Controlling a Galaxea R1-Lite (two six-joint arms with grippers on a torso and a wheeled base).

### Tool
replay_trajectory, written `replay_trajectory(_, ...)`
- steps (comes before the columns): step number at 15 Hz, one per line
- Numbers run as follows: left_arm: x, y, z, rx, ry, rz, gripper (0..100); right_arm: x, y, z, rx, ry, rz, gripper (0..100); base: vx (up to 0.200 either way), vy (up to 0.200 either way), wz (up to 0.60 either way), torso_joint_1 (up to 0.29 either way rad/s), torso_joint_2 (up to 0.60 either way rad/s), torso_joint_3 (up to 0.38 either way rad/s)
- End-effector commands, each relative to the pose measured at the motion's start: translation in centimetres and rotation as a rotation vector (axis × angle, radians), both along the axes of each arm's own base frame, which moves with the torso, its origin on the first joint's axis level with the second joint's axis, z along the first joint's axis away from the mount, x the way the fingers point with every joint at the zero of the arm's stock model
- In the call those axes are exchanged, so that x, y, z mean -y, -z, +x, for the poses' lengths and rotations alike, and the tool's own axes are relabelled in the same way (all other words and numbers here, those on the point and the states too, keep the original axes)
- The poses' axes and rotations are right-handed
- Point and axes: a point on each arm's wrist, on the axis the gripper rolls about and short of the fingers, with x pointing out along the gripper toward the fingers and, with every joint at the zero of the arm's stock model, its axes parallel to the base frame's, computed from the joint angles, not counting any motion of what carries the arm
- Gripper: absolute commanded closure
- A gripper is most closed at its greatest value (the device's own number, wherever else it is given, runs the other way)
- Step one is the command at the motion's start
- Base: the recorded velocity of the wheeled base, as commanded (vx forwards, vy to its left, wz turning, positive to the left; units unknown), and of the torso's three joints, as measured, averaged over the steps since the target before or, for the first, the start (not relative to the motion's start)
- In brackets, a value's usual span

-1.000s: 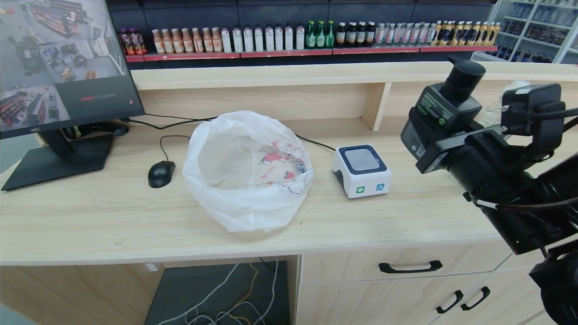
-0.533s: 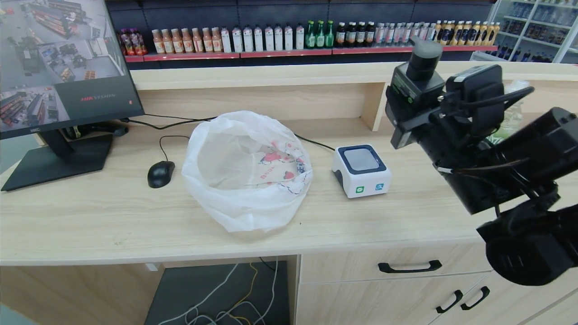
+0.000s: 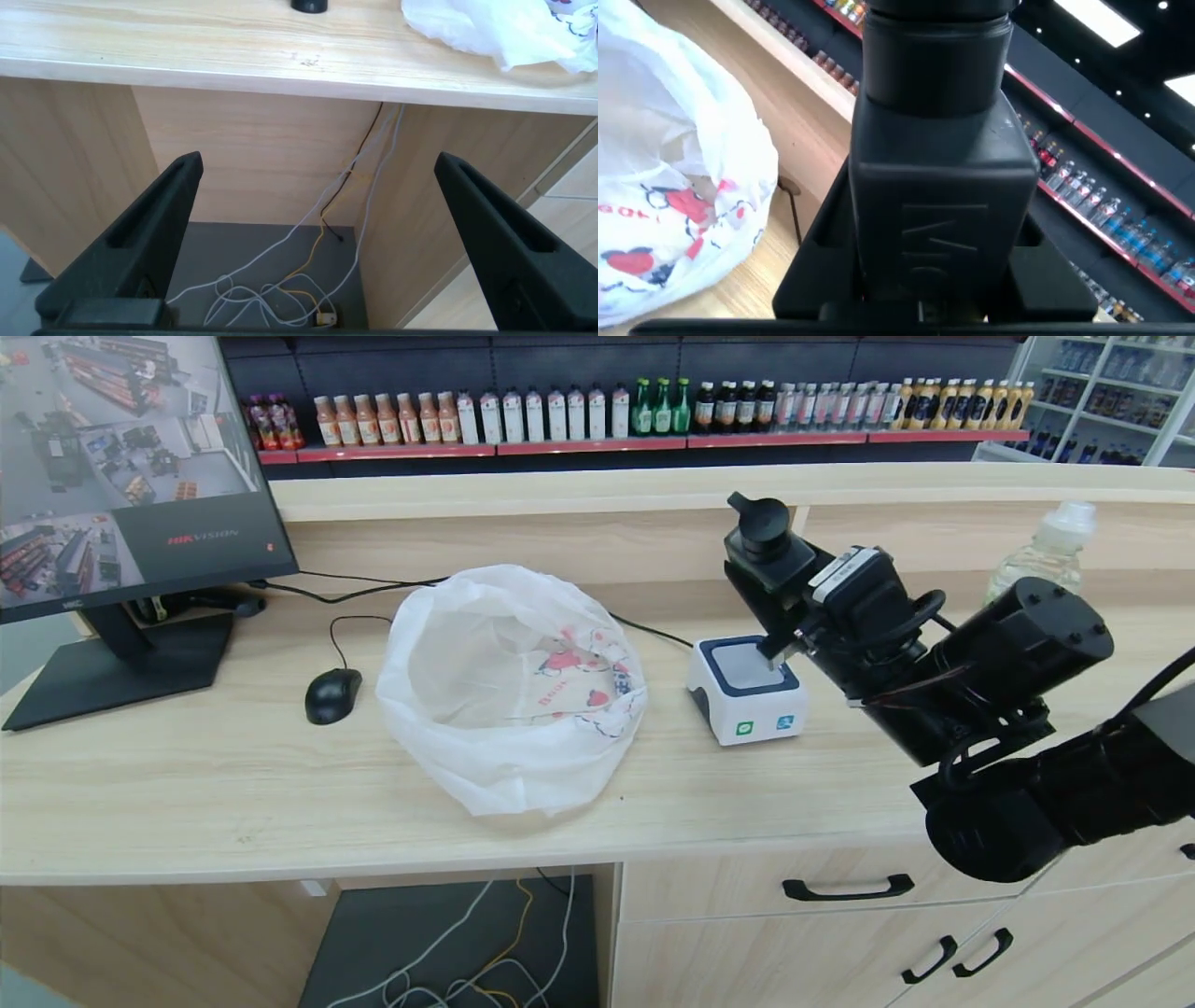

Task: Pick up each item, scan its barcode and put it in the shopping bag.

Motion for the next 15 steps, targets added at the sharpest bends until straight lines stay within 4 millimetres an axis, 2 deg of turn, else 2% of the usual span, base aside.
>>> replay_trajectory(1, 0.0, 0.0, 0.0, 0.000, -0.001, 0.000, 0, 0.7, 0.9, 1.1, -0.003, 0.024, -0.030, 100, 0.000, 0.000, 0.00, 0.000, 0.00, 0.000)
replay_trajectory(3, 0.0, 0.0, 0.0, 0.000, -0.001, 0.000, 0, 1.7, 1.4, 1.8, 0.011, 0.026, -0.079, 100, 0.000, 0.000, 0.00, 0.000, 0.00, 0.000)
replay_trajectory(8, 0.0, 0.0, 0.0, 0.000, -0.001, 0.000, 0, 2.7, 2.9, 3.0, 0.007, -0.001, -0.148, 100, 0.000, 0.000, 0.00, 0.000, 0.00, 0.000)
replay_trajectory(10, 0.0, 0.0, 0.0, 0.000, -0.001, 0.000, 0, 2.5, 3.7, 3.3, -0.008, -0.019, -0.165, 100, 0.000, 0.000, 0.00, 0.000, 0.00, 0.000)
replay_trajectory(15, 0.0, 0.0, 0.0, 0.000, -0.001, 0.000, 0, 2.4, 4.4, 3.7, -0.021, -0.019, -0.173, 100, 0.000, 0.000, 0.00, 0.000, 0.00, 0.000)
